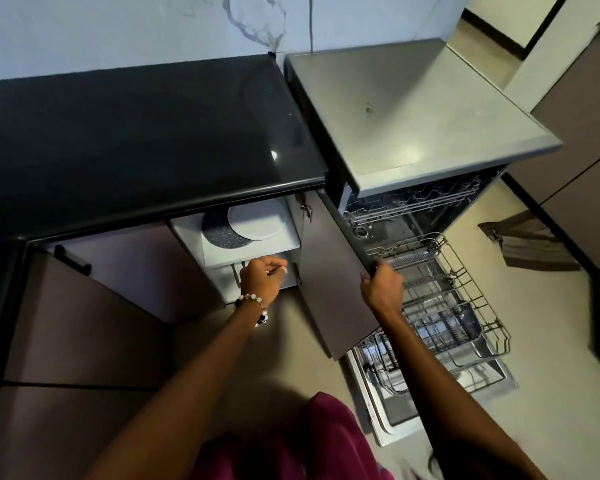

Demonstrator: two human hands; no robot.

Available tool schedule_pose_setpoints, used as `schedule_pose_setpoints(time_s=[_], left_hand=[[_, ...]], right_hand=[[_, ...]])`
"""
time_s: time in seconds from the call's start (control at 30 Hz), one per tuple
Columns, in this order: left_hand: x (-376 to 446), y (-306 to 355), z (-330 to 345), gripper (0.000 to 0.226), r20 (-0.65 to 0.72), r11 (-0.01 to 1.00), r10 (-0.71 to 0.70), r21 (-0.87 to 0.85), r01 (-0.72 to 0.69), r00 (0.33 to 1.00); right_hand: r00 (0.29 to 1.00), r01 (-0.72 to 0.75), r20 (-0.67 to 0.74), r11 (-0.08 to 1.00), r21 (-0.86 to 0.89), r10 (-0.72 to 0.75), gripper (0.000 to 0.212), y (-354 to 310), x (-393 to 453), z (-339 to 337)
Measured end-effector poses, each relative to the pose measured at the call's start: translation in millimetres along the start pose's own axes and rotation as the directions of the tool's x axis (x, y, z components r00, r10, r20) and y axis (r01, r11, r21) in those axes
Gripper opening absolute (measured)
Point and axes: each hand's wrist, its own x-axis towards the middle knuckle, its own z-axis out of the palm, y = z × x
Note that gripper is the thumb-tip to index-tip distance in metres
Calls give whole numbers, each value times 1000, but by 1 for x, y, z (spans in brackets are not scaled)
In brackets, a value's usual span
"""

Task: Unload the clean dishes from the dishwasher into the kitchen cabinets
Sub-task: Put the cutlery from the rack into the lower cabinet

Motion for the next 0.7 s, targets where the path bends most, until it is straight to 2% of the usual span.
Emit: schedule_pose_setpoints(time_s=[0.13,0.23,0.33,0.47,0.57,0.7], left_hand=[[-9,18,17,14,19,1000,-2,-20,2,1000],[-16,24,24,14,12,997,-41,-60,42,999],[-25,21,24,14,17,992,-54,-114,55,998],[-34,14,13,17,-44,979,-66,-194,56,997],[-35,5,-1,17,-104,967,-114,-239,86,988],[-31,-13,-30,17,-201,956,-214,-242,164,956]], right_hand=[[999,28,37,999,-27,-27,26,5,0,-6],[997,61,48,995,-76,-58,35,1,4,-7],[983,142,132,985,-95,-129,37,-7,4,1],[941,227,270,973,-49,-206,40,-32,-4,17],[922,160,342,983,96,-183,40,-56,-11,38],[894,-33,429,939,341,-125,31,-100,-22,65]])
